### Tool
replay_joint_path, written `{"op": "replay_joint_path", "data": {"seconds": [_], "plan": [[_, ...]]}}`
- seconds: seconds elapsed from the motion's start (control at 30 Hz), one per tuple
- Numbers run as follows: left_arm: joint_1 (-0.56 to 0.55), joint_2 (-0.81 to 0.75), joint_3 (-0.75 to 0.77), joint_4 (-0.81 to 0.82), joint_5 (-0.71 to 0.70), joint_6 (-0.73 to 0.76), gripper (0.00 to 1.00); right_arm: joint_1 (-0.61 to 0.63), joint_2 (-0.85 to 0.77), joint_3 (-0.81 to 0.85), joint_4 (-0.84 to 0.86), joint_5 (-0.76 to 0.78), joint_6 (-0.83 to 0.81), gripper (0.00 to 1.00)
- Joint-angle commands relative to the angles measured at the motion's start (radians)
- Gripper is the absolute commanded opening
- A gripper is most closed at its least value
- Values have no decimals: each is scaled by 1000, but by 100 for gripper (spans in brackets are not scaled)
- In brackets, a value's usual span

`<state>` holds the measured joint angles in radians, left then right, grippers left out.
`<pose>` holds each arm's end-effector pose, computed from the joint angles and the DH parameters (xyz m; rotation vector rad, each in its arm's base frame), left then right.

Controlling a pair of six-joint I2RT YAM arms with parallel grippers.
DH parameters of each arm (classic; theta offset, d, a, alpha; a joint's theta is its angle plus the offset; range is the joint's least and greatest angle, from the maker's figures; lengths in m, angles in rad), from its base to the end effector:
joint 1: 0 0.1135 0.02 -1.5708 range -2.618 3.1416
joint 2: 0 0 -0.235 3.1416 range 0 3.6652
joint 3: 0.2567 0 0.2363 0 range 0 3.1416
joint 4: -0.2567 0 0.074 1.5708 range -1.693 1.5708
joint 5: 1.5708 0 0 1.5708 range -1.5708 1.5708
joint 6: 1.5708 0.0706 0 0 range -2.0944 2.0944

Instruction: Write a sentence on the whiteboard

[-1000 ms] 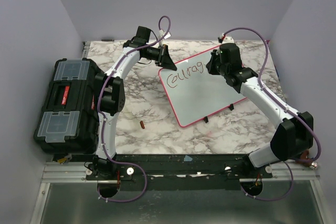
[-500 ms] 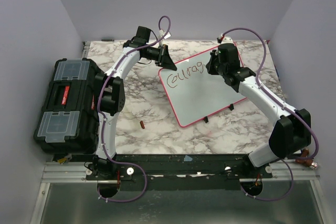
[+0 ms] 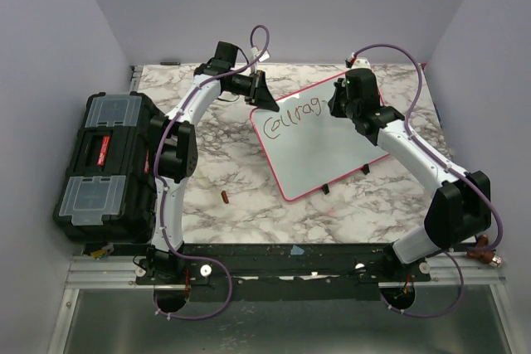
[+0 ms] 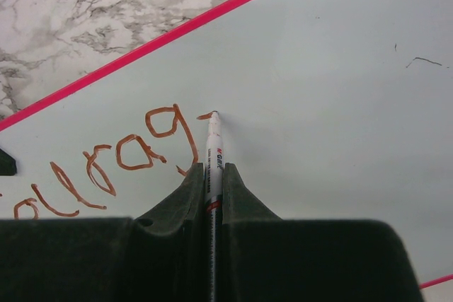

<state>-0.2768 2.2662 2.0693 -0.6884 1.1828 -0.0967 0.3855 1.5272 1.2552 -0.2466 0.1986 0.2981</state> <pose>0.4344 -0.1914 0.2301 0.7273 2.1568 -1.6073 0.3485 0.1264 0.2737 0.0294 2.0848 0.2098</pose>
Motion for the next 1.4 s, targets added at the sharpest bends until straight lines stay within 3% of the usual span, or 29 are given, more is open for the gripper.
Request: {"op": "replay_joint_path", "data": {"seconds": [0.0,1.37], "plan": [[-2,-23,-12,56,-16,108,0,-8,24,5,18,41,-4,1],[-2,-22,-11,64,-7,102,0,-8,47,14,33,-107,22,1]]}}
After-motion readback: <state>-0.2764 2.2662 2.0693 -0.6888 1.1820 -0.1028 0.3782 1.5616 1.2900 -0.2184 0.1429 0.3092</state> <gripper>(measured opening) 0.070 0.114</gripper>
